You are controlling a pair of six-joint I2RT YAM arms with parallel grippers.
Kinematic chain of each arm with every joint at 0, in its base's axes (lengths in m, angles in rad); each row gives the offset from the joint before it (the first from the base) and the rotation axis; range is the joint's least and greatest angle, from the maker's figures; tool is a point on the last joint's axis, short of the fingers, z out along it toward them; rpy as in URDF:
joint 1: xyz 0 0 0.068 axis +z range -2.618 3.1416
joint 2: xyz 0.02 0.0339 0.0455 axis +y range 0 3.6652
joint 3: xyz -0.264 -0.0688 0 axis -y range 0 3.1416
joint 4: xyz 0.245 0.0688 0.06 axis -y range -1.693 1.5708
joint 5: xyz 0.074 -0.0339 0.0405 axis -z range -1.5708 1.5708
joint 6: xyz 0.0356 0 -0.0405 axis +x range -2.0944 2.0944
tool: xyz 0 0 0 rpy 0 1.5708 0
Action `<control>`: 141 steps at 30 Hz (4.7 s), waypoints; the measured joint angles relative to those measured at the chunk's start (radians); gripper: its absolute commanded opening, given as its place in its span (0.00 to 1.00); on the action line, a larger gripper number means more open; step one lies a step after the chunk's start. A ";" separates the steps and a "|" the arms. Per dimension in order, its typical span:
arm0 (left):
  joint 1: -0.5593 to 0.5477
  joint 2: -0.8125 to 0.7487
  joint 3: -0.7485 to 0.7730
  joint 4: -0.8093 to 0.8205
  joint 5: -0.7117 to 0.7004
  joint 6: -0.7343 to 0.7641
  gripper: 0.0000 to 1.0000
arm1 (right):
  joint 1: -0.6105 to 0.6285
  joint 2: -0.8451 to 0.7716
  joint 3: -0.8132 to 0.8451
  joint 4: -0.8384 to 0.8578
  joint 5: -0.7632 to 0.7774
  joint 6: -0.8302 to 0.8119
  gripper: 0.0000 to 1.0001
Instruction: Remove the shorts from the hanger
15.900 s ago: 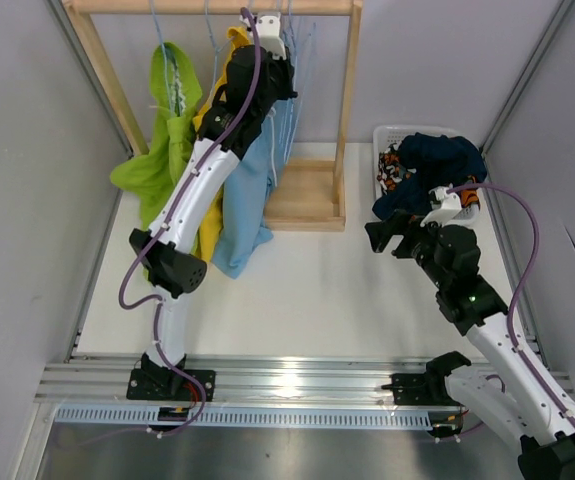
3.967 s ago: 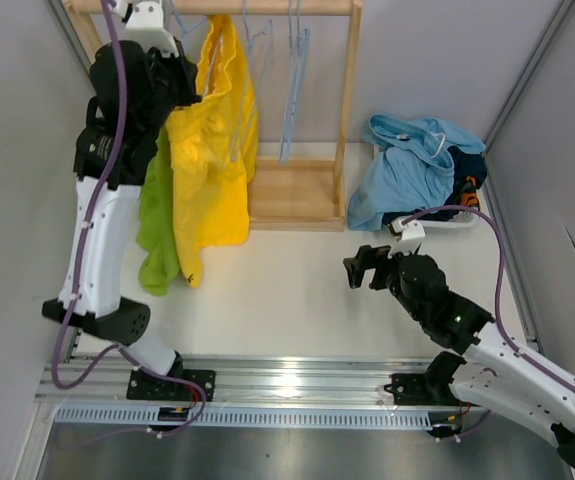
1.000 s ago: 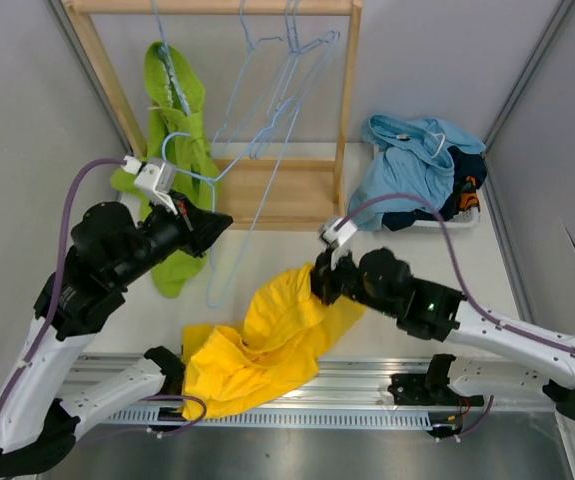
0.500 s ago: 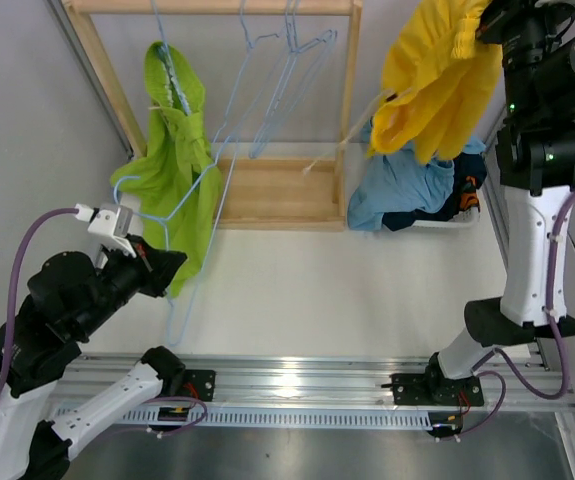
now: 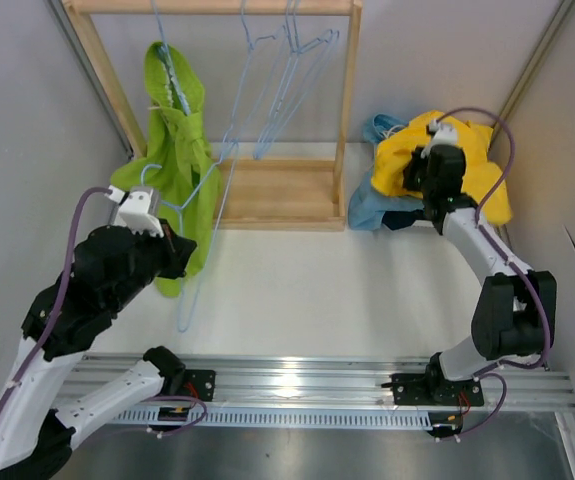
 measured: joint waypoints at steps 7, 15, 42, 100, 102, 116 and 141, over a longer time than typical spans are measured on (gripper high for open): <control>0.005 0.189 0.037 0.043 -0.121 0.034 0.00 | -0.003 -0.134 -0.201 -0.092 0.047 0.122 0.99; 0.099 0.494 0.302 0.101 -0.130 0.094 0.00 | 0.054 -0.494 -0.348 -0.168 0.092 0.206 1.00; 0.107 1.091 1.149 0.187 0.179 0.219 0.00 | 0.106 -0.846 -0.461 -0.335 0.051 0.233 0.99; 0.174 0.591 0.889 0.361 0.202 0.169 0.93 | 0.105 -0.858 -0.486 -0.332 -0.024 0.236 0.99; 0.179 0.513 0.864 0.360 0.137 0.195 0.93 | 0.105 -0.866 -0.486 -0.339 -0.025 0.241 0.99; 0.385 0.893 0.738 0.284 -0.006 0.242 0.96 | 0.114 -0.934 -0.439 -0.444 -0.025 0.260 0.99; 0.455 1.084 0.868 0.309 0.063 0.177 0.00 | 0.117 -0.925 -0.439 -0.480 -0.025 0.259 1.00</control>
